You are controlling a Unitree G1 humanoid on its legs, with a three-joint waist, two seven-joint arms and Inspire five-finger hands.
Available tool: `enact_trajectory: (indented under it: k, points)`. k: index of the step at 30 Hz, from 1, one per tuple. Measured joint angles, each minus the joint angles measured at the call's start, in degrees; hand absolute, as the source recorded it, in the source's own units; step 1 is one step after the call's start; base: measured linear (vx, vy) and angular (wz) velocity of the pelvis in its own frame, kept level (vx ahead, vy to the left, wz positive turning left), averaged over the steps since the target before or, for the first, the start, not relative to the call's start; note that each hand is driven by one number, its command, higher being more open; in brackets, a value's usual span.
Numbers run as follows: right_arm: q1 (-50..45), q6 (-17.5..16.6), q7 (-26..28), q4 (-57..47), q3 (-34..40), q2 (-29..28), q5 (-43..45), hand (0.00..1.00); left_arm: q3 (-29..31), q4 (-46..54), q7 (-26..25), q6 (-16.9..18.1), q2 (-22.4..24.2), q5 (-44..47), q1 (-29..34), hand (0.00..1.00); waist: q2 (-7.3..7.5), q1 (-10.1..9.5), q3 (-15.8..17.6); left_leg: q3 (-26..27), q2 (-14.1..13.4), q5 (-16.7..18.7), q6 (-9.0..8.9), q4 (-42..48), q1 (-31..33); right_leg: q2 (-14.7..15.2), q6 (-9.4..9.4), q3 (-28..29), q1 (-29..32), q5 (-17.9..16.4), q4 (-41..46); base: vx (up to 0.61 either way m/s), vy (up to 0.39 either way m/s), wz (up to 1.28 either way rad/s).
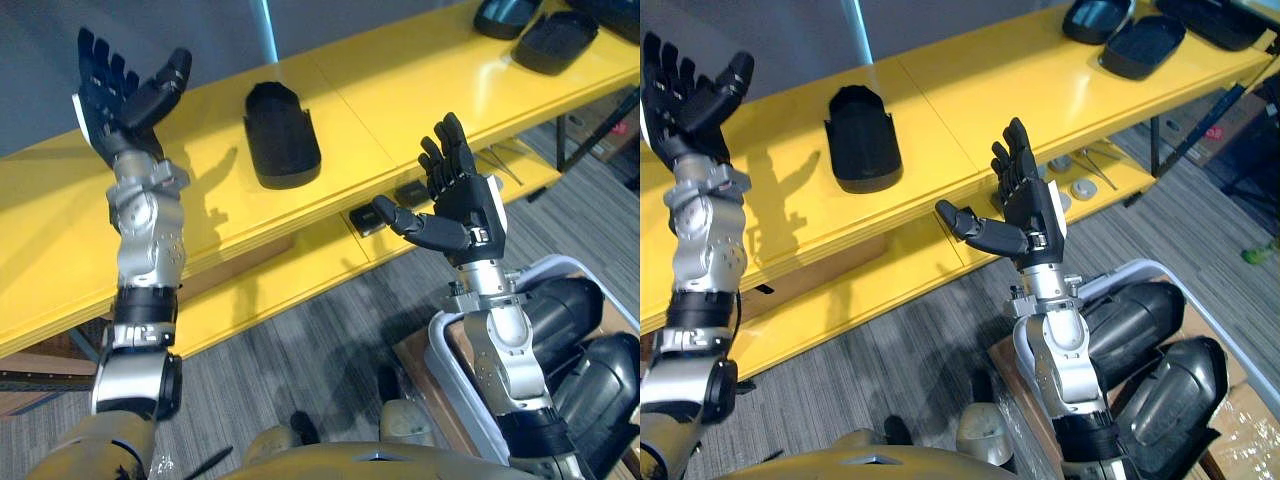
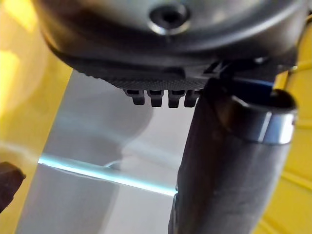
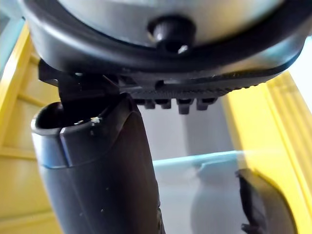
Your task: Walk over and take three plastic housings, then place them on the shelf
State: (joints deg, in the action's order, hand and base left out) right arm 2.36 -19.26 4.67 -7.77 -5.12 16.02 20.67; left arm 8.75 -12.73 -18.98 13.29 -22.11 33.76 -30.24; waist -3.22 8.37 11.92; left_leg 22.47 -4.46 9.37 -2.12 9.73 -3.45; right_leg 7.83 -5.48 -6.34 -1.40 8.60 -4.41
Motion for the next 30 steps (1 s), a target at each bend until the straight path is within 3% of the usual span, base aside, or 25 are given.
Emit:
enact_trajectory:
  k: [2, 4, 11, 16, 21, 30]
  points:
    - [0.96, -0.04, 0.35, 1.15, -0.71, -0.03, -0.04, 1.0, 0.9, 5.44, 1.01, 1.19, 1.59, -2.55, 5.1, 1.0, 0.01, -1.01, -0.38, -0.72, 0.02, -0.01, 0.01, 0.05, -0.33, 0.05, 0.01, -0.81, -0.77, 0.0, -0.01, -0.05, -0.017, 0.18]
    - [1.36, -0.05, 0.44, 2.12, -2.56, -0.1, -0.18, 1.0, 1.58, 15.95, 3.24, 3.35, 4.69, -6.41, 14.04, 1.0, 0.04, -3.19, -1.21, -2.5, 0.07, -0.27, 0.11, 0.03, -0.31, 0.07, 0.03, -2.74, -1.63, -0.02, -0.03, -0.06, -0.035, 0.34]
    - [7.35, 0.34, 1.17, 6.64, -9.49, -4.88, -0.45, 1.0, 2.39, 31.56, 12.14, 5.65, 13.0, -7.35, 32.71, 1.0, 0.84, -9.21, -3.69, -7.25, 0.91, -1.63, 0.11, -0.16, 0.16, 0.83, 0.63, -7.93, -3.82, -0.83, -0.12, -0.08, -0.035, 0.34]
    - [12.69, 0.37, 1.65, 12.35, -13.86, -10.11, -0.84, 1.0, 0.3, 34.22, 14.43, 5.32, 16.27, -7.31, 39.8, 1.0, 2.33, -11.57, -4.62, -9.12, 1.36, -2.36, -0.54, -0.37, 1.18, 1.34, 1.1, -10.63, -3.9, -1.97, -0.11, -0.14, -0.041, 0.2]
    - [14.69, 0.33, 0.23, 16.56, -16.98, -11.93, -2.43, 1.0, -0.35, 36.26, 16.29, 4.7, 18.39, -7.26, 44.43, 1.0, 3.07, -12.96, -5.08, -10.85, 1.19, -2.82, -1.06, 0.2, 2.6, 1.2, 0.95, -12.4, -3.89, -2.15, -0.11, -0.06, -0.023, 0.2]
    - [22.41, 3.48, -13.57, 34.05, -16.19, -15.74, -6.45, 1.0, -2.67, 36.38, 19.96, 4.19, 19.52, -4.93, 46.65, 1.0, 3.09, -15.52, -5.08, -13.46, 0.81, -3.05, -0.89, 2.15, 4.76, 1.05, 1.32, -15.16, -4.1, -2.01, -0.1, -0.01, 0.004, 0.14]
